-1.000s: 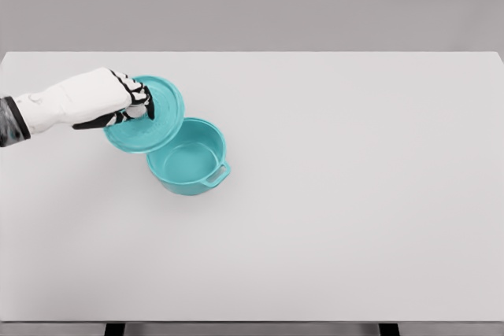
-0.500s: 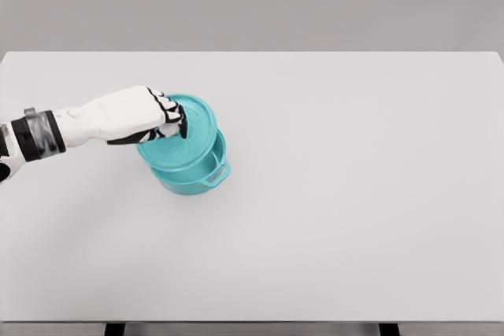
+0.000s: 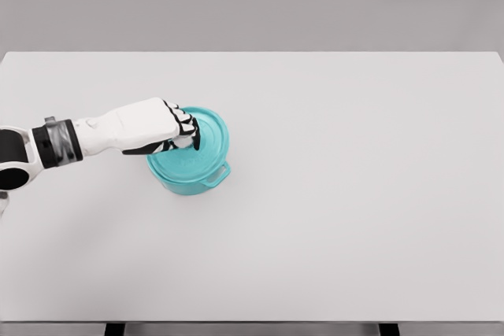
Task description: Cover the pot with left arm
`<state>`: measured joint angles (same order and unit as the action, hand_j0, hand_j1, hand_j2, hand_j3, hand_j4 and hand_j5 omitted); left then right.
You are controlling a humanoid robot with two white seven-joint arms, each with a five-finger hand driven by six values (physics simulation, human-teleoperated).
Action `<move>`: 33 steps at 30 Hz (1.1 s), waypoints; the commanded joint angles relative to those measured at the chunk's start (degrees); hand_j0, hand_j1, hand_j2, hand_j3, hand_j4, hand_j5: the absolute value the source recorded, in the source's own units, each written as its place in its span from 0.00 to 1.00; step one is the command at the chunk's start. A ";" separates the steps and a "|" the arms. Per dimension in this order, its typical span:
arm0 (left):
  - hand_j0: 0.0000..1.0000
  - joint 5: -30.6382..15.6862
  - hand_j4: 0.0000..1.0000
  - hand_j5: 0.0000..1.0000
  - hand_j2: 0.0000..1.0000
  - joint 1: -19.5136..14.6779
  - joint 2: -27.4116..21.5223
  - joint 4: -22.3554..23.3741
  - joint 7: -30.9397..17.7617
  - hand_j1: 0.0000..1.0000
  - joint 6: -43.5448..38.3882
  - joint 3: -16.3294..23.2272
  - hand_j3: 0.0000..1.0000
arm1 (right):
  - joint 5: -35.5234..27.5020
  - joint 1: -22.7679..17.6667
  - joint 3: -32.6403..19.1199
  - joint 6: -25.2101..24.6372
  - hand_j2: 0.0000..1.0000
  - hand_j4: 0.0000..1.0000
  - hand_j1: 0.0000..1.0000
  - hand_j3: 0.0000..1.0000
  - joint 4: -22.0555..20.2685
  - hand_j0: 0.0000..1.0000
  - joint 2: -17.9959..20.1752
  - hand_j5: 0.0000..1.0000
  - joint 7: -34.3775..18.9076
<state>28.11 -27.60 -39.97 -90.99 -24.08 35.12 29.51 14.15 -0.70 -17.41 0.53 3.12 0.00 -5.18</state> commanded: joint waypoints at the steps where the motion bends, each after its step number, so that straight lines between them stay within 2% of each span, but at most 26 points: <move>1: 0.42 -0.42 0.42 0.42 0.42 0.00 -0.02 0.29 0.00 0.42 -0.12 0.11 0.42 | 0.00 0.00 0.00 0.00 1.00 1.00 1.00 1.00 0.04 1.00 0.00 1.00 -0.01; 13: 0.44 -0.34 0.44 0.44 0.44 -0.53 -0.11 1.26 0.00 0.44 -0.12 0.11 0.44 | 0.00 0.00 0.00 0.00 1.00 1.00 1.00 1.00 -0.05 1.00 0.00 1.00 -0.01; 33: 0.60 0.02 0.60 0.60 0.60 -0.62 0.33 2.31 -0.09 0.60 -0.12 0.11 0.60 | 0.00 0.00 0.00 0.00 1.00 1.00 1.00 1.00 0.04 1.00 0.00 1.00 -0.01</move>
<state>27.44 -28.21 -39.59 -88.83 -23.65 34.71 29.60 14.15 -0.70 -17.41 0.53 3.13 0.00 -5.18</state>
